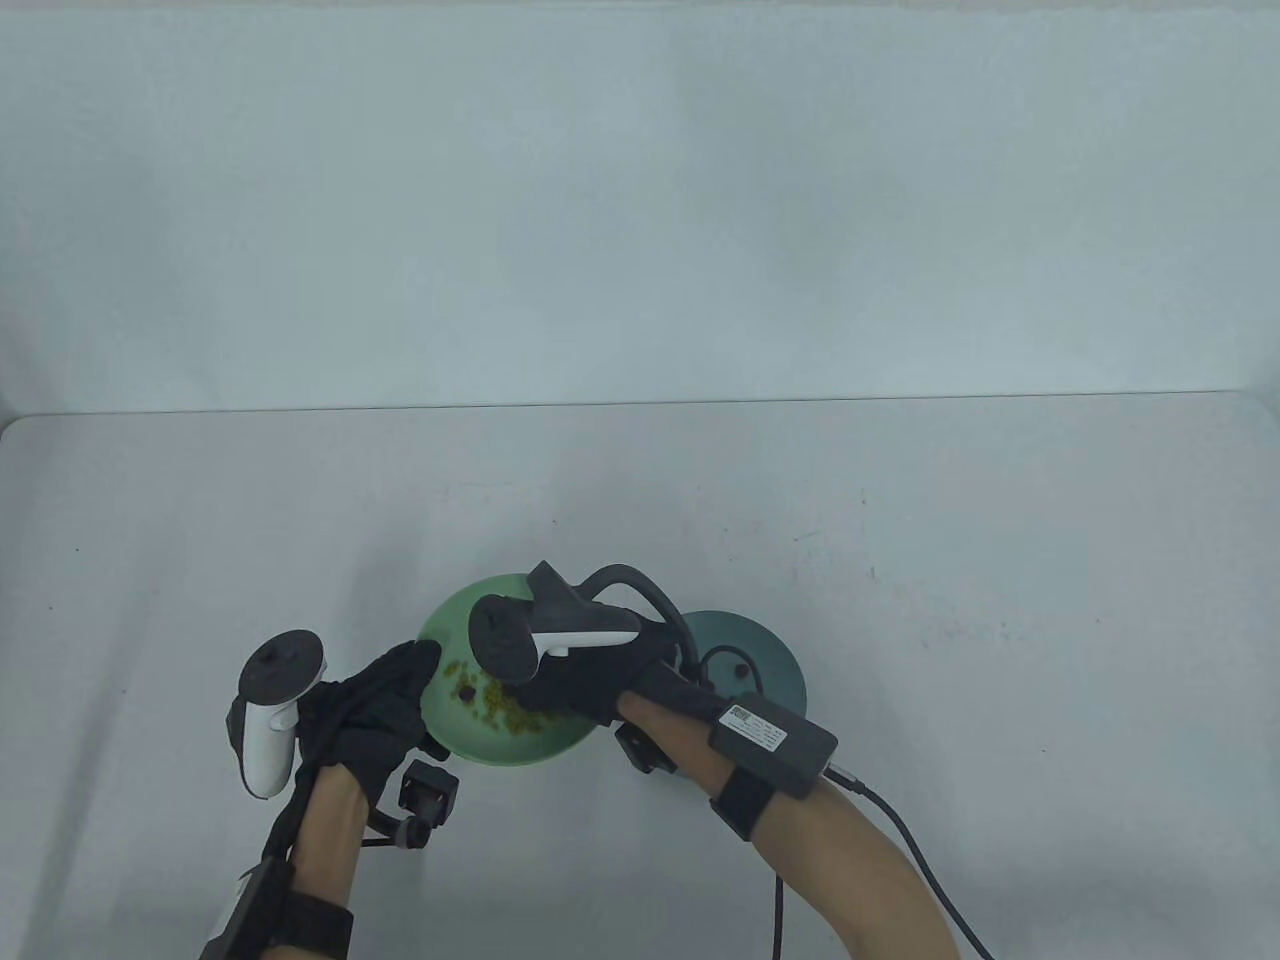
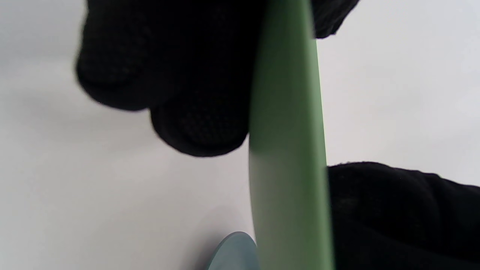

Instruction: Pick cranberries with hand pinch into plate

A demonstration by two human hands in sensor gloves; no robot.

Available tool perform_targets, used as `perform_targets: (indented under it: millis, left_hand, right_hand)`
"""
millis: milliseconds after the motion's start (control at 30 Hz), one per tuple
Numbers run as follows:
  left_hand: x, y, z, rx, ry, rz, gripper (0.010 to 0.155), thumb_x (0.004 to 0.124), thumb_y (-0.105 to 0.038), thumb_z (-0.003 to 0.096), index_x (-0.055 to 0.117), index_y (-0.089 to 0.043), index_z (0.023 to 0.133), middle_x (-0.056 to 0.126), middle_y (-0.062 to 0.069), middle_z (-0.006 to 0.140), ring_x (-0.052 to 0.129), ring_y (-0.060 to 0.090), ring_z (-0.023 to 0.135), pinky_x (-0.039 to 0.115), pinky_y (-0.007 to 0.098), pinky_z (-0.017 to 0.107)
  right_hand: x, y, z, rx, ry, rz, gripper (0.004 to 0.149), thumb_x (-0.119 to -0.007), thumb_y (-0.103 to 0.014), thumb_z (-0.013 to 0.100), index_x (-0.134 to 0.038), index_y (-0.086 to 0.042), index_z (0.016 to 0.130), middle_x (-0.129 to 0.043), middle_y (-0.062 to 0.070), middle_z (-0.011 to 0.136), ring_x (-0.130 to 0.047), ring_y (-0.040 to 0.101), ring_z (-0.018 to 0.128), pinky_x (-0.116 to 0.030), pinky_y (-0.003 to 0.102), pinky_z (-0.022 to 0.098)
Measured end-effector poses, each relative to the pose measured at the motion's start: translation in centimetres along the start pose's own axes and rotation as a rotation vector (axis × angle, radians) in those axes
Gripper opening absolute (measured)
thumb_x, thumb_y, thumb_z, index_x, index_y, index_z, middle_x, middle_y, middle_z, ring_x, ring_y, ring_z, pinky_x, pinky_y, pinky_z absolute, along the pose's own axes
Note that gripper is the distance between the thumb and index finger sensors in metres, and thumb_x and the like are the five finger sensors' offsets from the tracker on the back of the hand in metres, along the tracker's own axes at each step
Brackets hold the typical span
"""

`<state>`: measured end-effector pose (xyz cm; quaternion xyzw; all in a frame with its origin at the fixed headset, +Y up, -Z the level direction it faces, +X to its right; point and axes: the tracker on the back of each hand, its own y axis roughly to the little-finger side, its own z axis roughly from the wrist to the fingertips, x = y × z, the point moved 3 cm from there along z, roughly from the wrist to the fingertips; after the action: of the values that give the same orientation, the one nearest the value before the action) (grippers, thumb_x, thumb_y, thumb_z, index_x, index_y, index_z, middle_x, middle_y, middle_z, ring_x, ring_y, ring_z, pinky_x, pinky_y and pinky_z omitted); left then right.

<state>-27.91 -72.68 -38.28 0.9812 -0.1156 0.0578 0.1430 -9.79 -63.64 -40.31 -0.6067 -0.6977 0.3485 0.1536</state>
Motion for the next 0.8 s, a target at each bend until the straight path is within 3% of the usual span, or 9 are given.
perform_targets:
  millis: [367,800]
  left_hand:
    - [0.0,-0.1,0.0,-0.002,-0.005,0.023,0.047,0.061,-0.035,0.0620,0.074,-0.001,0.092,0.096,0.014,0.067,0.108,0.025,0.035,0.093,0.031,0.027]
    - [-0.1,-0.1,-0.1,-0.006,-0.010,0.018,0.047,0.061,-0.035,0.0620,0.074,-0.001,0.092,0.096,0.014,0.067,0.108,0.025,0.035,0.093,0.031,0.027]
  right_hand:
    - [0.2,0.4,-0.1,0.003,0.004,0.028,0.051,-0.081,-0.046,0.051,-0.084,-0.011,0.088,-0.092,-0.013,0.044,-0.098,0.006,0.035,-0.088,0.029,0.034]
    - [3.0,1.9,-2.1,-0.013,0.075,0.042,0.051,-0.081,-0.046,0.051,-0.084,-0.012,0.089,-0.092,-0.013,0.044,-0.098,0.006,0.035,-0.088,0.029,0.034]
